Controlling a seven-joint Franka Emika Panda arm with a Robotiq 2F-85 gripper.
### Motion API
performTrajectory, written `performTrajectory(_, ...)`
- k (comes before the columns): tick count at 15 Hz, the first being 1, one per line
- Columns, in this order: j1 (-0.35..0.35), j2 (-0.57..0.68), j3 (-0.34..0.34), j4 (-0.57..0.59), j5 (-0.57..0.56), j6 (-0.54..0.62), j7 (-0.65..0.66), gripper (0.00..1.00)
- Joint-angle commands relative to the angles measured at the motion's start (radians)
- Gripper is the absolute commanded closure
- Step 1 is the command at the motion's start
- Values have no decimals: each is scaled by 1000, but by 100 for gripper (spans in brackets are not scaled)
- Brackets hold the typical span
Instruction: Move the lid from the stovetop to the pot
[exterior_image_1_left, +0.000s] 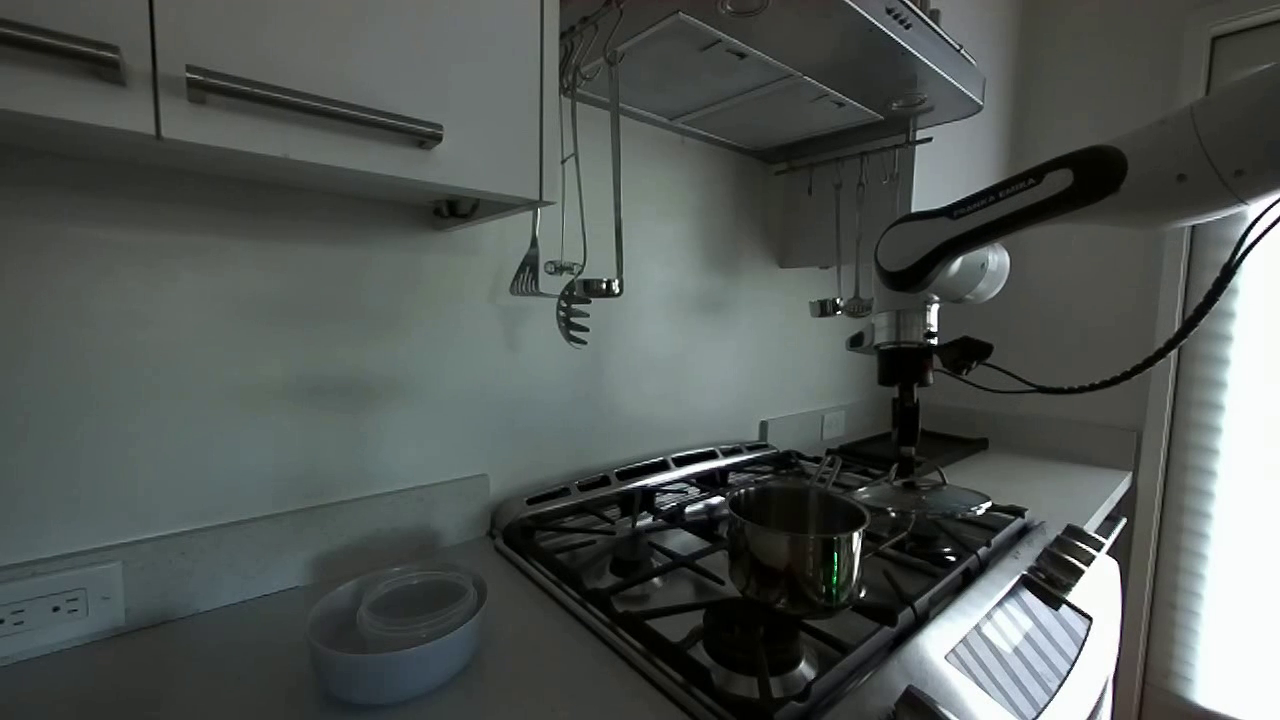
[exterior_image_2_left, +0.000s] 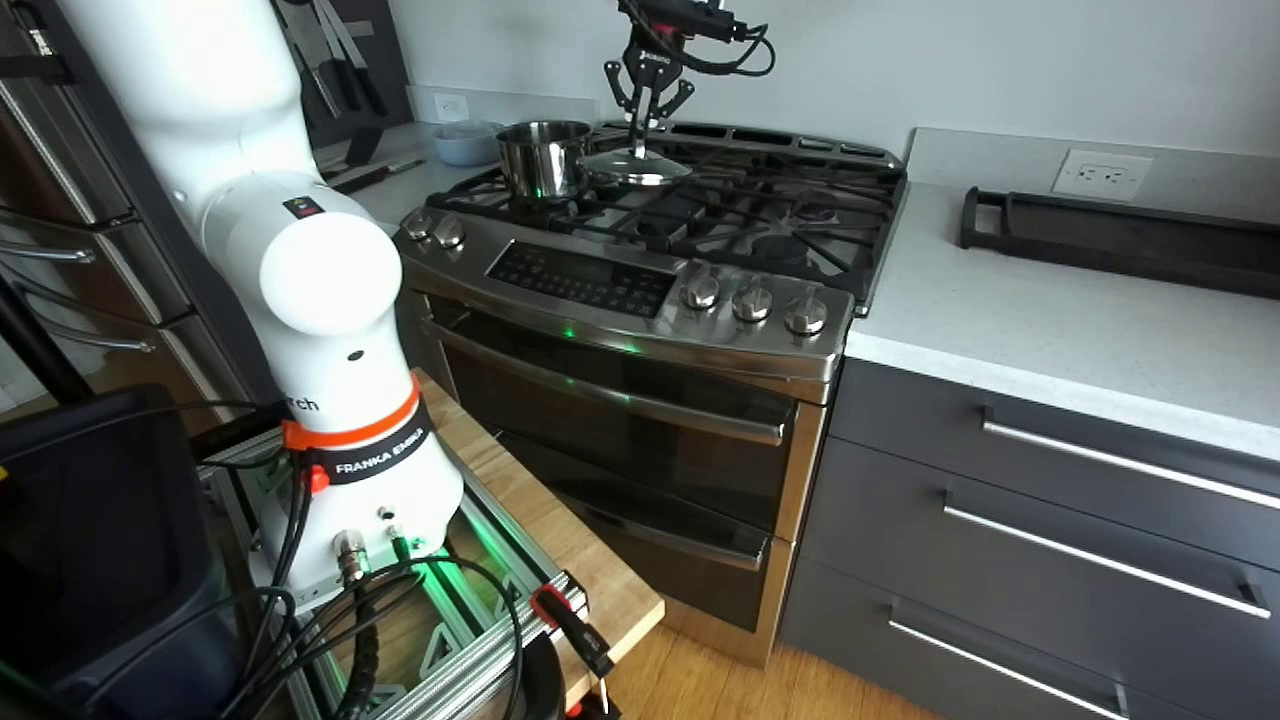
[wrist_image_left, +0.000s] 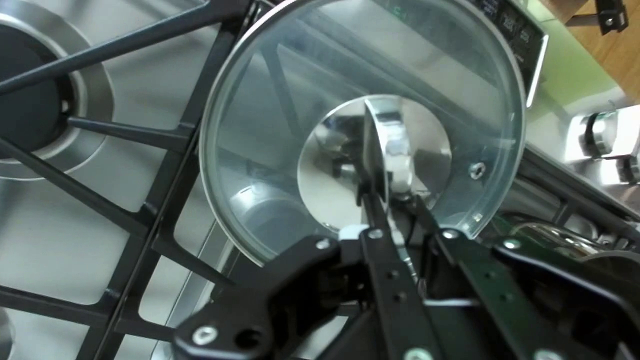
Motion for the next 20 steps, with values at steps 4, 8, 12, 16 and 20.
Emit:
performTrajectory(4, 5, -21, -1, 58, -21, -138, -31, 96)
performTrajectory(8, 8, -22, 1, 70, -26, -168, -41, 96)
performTrajectory(12, 13, -24, 5, 91, -31, -209, -69, 96)
performTrajectory(16, 23, -21, 18, 135, -61, -262, -80, 96)
performTrajectory(20, 41, -15, 37, 191, -84, -320, -94, 96)
